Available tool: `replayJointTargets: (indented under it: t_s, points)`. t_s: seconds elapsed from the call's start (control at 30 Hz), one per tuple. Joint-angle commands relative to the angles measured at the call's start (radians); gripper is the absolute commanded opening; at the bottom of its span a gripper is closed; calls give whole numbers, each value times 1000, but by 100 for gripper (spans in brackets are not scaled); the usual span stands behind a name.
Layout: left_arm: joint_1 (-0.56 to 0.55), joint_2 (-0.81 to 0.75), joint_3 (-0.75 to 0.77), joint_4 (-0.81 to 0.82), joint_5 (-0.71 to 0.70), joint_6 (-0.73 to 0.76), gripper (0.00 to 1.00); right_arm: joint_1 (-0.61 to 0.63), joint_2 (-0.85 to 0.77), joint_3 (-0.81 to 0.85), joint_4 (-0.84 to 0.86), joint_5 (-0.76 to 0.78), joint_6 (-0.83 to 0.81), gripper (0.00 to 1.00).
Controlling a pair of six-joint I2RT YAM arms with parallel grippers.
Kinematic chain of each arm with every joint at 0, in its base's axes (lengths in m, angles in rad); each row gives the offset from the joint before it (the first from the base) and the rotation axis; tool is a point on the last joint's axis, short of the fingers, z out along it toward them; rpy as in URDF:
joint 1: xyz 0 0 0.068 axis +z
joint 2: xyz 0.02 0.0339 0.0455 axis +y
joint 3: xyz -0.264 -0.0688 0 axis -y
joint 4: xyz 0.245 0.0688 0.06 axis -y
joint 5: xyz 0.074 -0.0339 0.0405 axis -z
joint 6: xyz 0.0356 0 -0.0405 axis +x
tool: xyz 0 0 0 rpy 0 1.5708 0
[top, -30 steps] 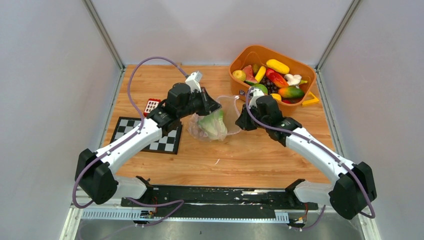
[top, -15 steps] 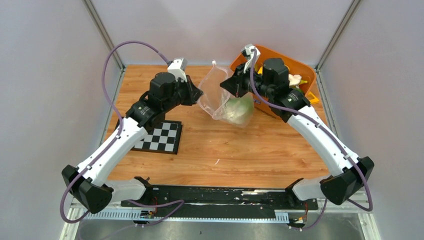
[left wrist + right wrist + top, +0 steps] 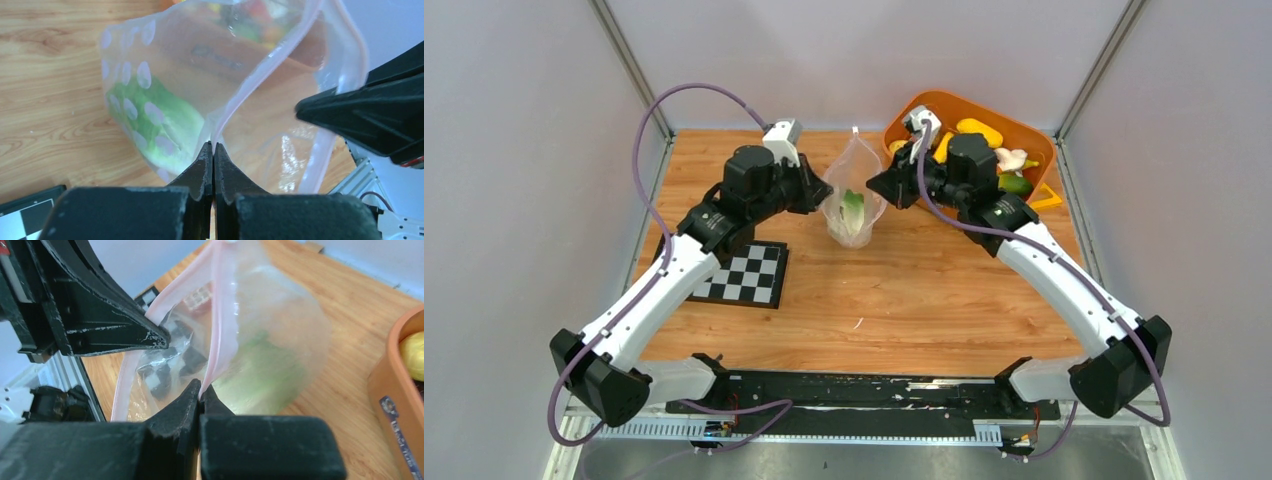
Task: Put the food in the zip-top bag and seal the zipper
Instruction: Place the fake vegetable in the zipper food storage bag.
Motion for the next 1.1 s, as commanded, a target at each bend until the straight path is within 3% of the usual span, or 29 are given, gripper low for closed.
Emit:
replayJointTargets:
  t_s: [0.0,0.1,0.3,0.47,0.8,1.07]
  points:
    - [3,64,-76,16,47,-44,0,-1,112,-48,-105,-82,-73,0]
    - [4,29,-176,124,63,-74,0,-2,175,-46,-238,-92,-95,0]
    - [4,20,-95,142,107,-43,0,-2,47,-97,-74,-79,-42,1]
    - [4,-72,-64,139,-24,-4,0,-8,-4,-125,51,-31,-11,3]
    - [3,-104,-50,76,-122,18,0,-75,93,-106,221,-99,185,1]
    - [3,-4,-80,128,-36,-7,0,-162,141,-171,194,-151,229,5]
